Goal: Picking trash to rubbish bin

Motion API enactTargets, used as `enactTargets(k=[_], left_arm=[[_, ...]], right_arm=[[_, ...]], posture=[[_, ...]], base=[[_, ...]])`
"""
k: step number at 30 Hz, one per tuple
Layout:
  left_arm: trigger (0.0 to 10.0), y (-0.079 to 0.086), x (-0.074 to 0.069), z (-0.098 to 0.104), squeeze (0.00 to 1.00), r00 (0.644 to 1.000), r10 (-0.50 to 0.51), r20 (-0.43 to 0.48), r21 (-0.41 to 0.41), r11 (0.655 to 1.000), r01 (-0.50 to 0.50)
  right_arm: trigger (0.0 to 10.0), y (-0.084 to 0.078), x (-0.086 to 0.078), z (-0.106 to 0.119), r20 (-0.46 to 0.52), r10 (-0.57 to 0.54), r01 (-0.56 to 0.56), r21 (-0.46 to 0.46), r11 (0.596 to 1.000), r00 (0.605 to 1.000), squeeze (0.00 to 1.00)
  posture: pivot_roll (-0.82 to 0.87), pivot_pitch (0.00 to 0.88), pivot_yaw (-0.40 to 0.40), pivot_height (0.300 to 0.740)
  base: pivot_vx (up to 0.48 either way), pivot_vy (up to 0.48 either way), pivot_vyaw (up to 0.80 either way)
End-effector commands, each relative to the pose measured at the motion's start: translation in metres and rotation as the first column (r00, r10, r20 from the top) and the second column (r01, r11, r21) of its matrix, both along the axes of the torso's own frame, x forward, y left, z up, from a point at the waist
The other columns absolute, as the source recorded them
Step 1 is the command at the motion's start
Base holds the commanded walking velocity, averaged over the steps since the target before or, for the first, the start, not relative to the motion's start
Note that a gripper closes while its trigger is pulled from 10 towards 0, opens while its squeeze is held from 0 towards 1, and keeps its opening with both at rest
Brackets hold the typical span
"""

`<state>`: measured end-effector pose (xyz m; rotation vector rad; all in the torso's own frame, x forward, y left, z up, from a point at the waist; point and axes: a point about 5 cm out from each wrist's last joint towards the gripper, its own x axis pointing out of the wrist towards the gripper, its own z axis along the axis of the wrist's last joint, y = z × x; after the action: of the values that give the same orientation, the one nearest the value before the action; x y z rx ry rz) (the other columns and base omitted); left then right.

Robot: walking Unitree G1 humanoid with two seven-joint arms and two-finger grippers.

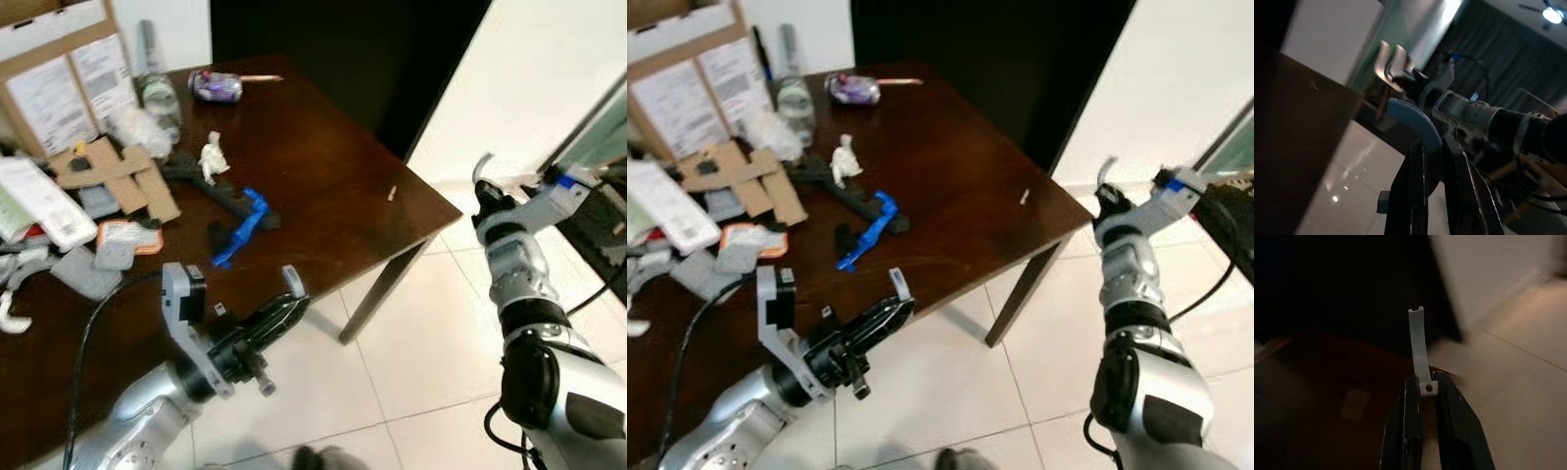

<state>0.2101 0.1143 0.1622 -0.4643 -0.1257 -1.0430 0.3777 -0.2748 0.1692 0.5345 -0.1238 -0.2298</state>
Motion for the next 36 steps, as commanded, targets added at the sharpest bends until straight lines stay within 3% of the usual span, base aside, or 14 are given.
enactTargets(k=[1,7,10,13,16,18,20,22,23,24,28,31,34,36], left_arm=[[10.0,-0.001,-0.002,-0.005,0.00,1.000,-0.023,-0.011,0.026,0.999,0.023],[10.0,-0.007,-0.002,-0.017,0.00,0.996,-0.069,-0.054,0.052,0.996,0.072],[10.0,-0.009,-0.003,-0.021,0.00,0.994,-0.084,-0.065,0.058,0.994,0.088],[10.0,-0.014,-0.004,-0.031,0.00,0.990,-0.107,-0.089,0.091,0.989,0.115],[10.0,-0.015,-0.002,-0.035,0.00,0.991,-0.093,-0.093,0.112,0.988,0.103],[10.0,-0.014,0.008,-0.041,0.00,0.994,-0.035,-0.102,0.135,0.990,0.048],[10.0,-0.014,0.011,-0.042,0.00,0.995,-0.011,-0.102,0.133,0.991,0.025],[10.0,-0.013,0.016,-0.044,0.00,0.995,0.019,-0.096,0.144,0.990,-0.005],[10.0,-0.013,0.016,-0.044,0.00,0.995,0.019,-0.096,0.144,0.990,-0.005],[10.0,-0.012,0.018,-0.045,0.00,0.995,0.035,-0.090,0.153,0.988,-0.020],[10.0,-0.013,0.020,-0.048,0.00,0.995,0.051,-0.090,0.176,0.984,-0.035],[10.0,-0.015,0.024,-0.055,0.00,0.994,0.078,-0.079,0.239,0.969,-0.057],[10.0,-0.017,0.026,-0.057,0.00,0.994,0.088,-0.070,0.263,0.962,-0.067],[10.0,-0.024,0.033,-0.060,0.00,0.993,0.103,-0.058,0.293,0.953,-0.082]], right_arm=[[10.0,-0.018,-0.008,-0.004,-0.031,-0.078,0.078,-0.021,0.997,0.996,0.00],[10.0,-0.052,-0.035,-0.035,-0.176,-0.244,0.235,-0.073,0.969,0.954,0.00],[10.0,-0.057,-0.041,-0.041,-0.203,-0.273,0.260,-0.085,0.962,0.940,0.00],[10.0,-0.071,-0.060,-0.061,-0.285,-0.350,0.330,-0.115,0.937,0.892,0.00],[10.0,-0.075,-0.068,-0.070,-0.319,-0.371,0.348,-0.130,0.928,0.872,0.00],[10.0,-0.079,-0.087,-0.094,-0.413,-0.401,0.355,-0.186,0.916,0.818,0.00],[10.0,-0.078,-0.096,-0.106,-0.462,-0.408,0.349,-0.212,0.913,0.787,0.00],[10.0,-0.074,-0.118,-0.135,-0.560,-0.412,0.343,-0.230,0.911,0.719,0.00],[10.0,-0.074,-0.118,-0.135,-0.560,-0.412,0.343,-0.230,0.911,0.719,0.00],[10.0,-0.069,-0.132,-0.152,-0.616,-0.402,0.329,-0.234,0.915,0.678,0.00],[10.0,-0.058,-0.146,-0.171,-0.677,-0.372,0.292,-0.235,0.927,0.635,0.00],[10.0,-0.035,-0.164,-0.198,-0.762,-0.295,0.182,-0.232,0.956,0.577,0.00],[10.0,-0.025,-0.170,-0.207,-0.787,-0.256,0.131,-0.221,0.966,0.562,0.00],[10.0,0.003,-0.183,-0.227,-0.843,-0.147,-0.005,-0.174,0.985,0.518,0.00]], posture=[[0.26,0.147,-0.091,0.740],[0.26,0.147,-0.091,0.740],[0.24,0.144,-0.083,0.740],[0.23,0.145,-0.084,0.740],[0.23,0.145,-0.084,0.740],[0.22,0.147,-0.087,0.740],[0.22,0.147,-0.090,0.740],[0.22,0.147,-0.090,0.740],[0.22,0.147,-0.090,0.740],[0.22,0.146,-0.092,0.740],[0.22,0.146,-0.092,0.740],[0.22,0.146,-0.094,0.740],[0.22,0.144,-0.093,0.740],[0.22,0.142,-0.092,0.740]], base=[[0.000,0.000,-0.80],[0.000,0.000,-0.80],[0.000,0.000,-0.80],[0.000,0.000,-0.80],[0.000,0.000,-0.80],[0.000,0.000,-0.80],[0.000,0.000,-0.80],[0.000,0.000,-0.80],[0.000,0.000,-0.80],[0.000,0.000,-0.80],[0.000,0.000,-0.80],[0.000,0.000,-0.80],[0.000,0.000,-0.27],[0.000,-0.394,0.00]])
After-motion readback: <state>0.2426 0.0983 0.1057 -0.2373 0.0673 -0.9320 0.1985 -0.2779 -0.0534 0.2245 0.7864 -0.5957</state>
